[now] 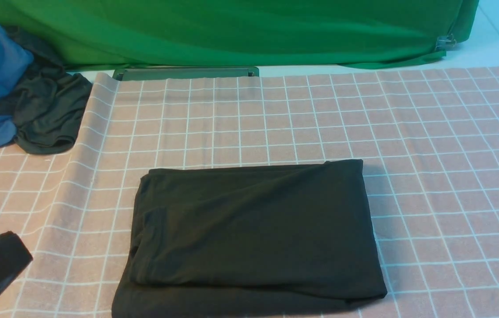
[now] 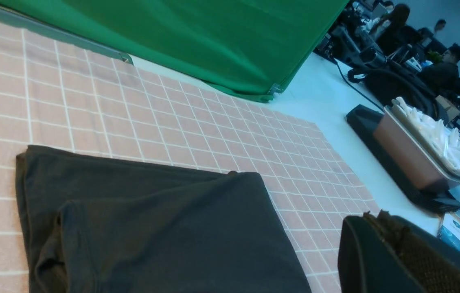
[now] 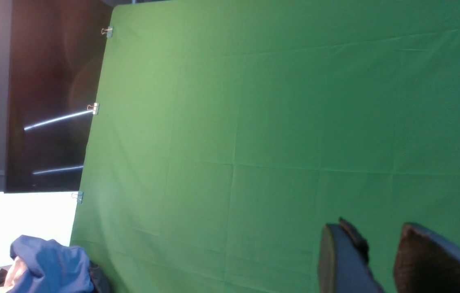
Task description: Fold a long-sleeved shirt over a pink coffee tablecloth.
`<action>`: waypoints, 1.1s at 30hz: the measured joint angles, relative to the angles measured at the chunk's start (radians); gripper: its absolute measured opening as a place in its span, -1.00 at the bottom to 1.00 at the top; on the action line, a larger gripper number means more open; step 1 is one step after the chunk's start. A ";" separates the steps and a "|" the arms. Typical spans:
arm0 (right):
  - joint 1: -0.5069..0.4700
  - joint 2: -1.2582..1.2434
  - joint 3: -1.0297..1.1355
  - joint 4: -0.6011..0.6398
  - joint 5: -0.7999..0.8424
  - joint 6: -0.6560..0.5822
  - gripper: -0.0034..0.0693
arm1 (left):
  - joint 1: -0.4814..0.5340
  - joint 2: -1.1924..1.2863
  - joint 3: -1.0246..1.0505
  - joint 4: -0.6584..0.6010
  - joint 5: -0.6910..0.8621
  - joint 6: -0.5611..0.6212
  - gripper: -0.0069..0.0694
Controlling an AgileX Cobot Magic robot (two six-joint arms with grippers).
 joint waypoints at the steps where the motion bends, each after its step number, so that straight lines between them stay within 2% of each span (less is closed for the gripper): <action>1: 0.000 0.000 0.000 0.000 0.000 0.000 -0.24 | 0.000 0.000 0.000 0.000 -0.001 0.000 -0.79; 12: 0.000 0.000 0.000 0.000 0.000 0.000 -0.24 | 0.000 0.000 0.001 0.005 -0.003 0.000 -0.78; 17: 0.000 0.000 0.000 0.000 0.000 0.000 -0.24 | 0.007 -0.006 0.025 0.095 -0.080 0.028 -0.78; 22: 0.000 0.000 0.000 0.000 0.000 0.000 -0.24 | 0.083 -0.061 0.146 0.174 -0.259 0.015 -0.78; 24: 0.000 0.000 0.000 0.000 0.000 0.000 -0.24 | 0.159 -0.117 0.270 0.204 -0.344 0.007 -0.78; 27: 0.000 0.000 0.000 0.000 0.000 0.000 -0.24 | 0.221 -0.152 0.381 0.232 -0.383 0.001 -0.78; 33: 0.000 0.000 0.000 0.000 0.001 0.000 -0.23 | 0.239 -0.155 0.528 0.300 -0.384 -0.043 -0.78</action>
